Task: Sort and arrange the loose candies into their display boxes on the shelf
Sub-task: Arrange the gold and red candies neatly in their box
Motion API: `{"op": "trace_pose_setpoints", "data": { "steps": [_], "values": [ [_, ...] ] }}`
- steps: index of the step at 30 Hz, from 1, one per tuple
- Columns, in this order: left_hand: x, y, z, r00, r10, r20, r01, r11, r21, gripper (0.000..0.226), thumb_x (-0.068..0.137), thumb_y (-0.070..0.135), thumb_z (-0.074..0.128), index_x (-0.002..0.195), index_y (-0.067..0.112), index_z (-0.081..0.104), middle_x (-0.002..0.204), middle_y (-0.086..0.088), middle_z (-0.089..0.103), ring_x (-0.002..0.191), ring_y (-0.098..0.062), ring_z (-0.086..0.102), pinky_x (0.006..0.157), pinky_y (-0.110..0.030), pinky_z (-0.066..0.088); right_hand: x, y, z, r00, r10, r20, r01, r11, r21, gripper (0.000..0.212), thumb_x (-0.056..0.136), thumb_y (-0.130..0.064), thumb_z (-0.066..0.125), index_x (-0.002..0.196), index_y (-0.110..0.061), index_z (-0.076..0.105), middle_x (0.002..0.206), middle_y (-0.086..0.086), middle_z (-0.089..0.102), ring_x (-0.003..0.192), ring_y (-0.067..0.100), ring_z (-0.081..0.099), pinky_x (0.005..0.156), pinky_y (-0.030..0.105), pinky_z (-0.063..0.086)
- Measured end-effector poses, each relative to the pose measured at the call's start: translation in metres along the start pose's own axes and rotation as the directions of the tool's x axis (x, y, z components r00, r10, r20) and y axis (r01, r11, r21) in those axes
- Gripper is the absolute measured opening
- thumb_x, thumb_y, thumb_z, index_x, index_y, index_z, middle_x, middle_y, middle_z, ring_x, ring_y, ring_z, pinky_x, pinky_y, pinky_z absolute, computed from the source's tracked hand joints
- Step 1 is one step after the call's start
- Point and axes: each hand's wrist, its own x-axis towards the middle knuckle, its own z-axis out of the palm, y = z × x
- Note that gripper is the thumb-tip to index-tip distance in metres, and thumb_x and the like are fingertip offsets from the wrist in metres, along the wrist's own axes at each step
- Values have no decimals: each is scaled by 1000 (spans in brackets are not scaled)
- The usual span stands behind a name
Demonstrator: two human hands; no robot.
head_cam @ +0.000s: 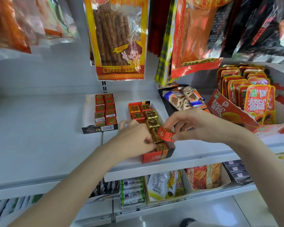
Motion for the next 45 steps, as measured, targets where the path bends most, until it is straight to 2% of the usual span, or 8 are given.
{"op": "trace_pose_setpoints", "data": {
  "steps": [7,11,15,20,26,33,41,45],
  "values": [
    [-5,-10,-6,992,86,90,-86,996,-14,25,90,40,49,94,32,72,112,14,60,120,-15,32,111,-44,8,6,-3,18,996,-77,55,91,927,-363,11,80,-21,68,89,-25,64,99,-8,51,81,2,56,74,22,50],
    [-2,-15,-5,984,176,23,-175,983,-47,22,90,33,50,102,33,69,108,13,63,111,-12,42,104,-37,30,5,-4,13,997,-36,73,59,938,-341,9,84,-25,63,85,-23,71,102,-7,56,77,1,56,73,21,49],
    [0,-25,-18,976,113,-186,-141,979,-147,21,91,22,50,102,24,68,105,8,62,100,-8,53,96,-34,43,19,-10,12,996,-70,-62,46,945,-324,14,88,-23,57,90,-20,71,89,-13,58,73,-3,54,68,16,46],
    [11,-42,-22,942,-39,-335,17,998,-67,30,90,25,52,120,21,57,124,5,55,118,-14,44,103,-36,37,58,-9,16,936,-62,-347,-46,954,-296,21,89,-20,56,108,-15,64,97,-4,59,82,6,49,63,12,34],
    [19,-45,-19,962,-103,-253,91,994,-58,46,89,36,52,132,22,44,134,4,44,123,-18,39,103,-37,37,103,-11,34,923,-35,-384,-134,904,-406,31,84,-15,57,114,-11,60,103,14,63,101,32,54,85,34,42],
    [23,-44,-18,967,-139,-212,148,989,25,52,87,40,50,136,28,37,132,4,37,120,-22,37,98,-38,30,115,-18,45,917,43,-397,-279,781,-559,44,78,-14,62,119,-10,46,119,10,47,112,33,42,88,43,40],
    [28,-41,-14,944,-188,-273,193,981,-8,50,88,39,50,136,34,36,127,3,39,118,-22,39,97,-38,29,113,2,36,868,-49,-495,-100,958,-270,37,79,-17,68,113,-10,55,115,11,45,103,23,47,78,15,29],
    [27,-41,-14,941,-159,-298,164,986,-10,45,89,37,51,133,36,41,126,4,41,117,-20,41,97,-37,28,99,5,33,836,-59,-546,-56,980,-191,41,80,-23,69,117,-12,55,114,11,50,99,23,53,84,20,36]
  ]
}}
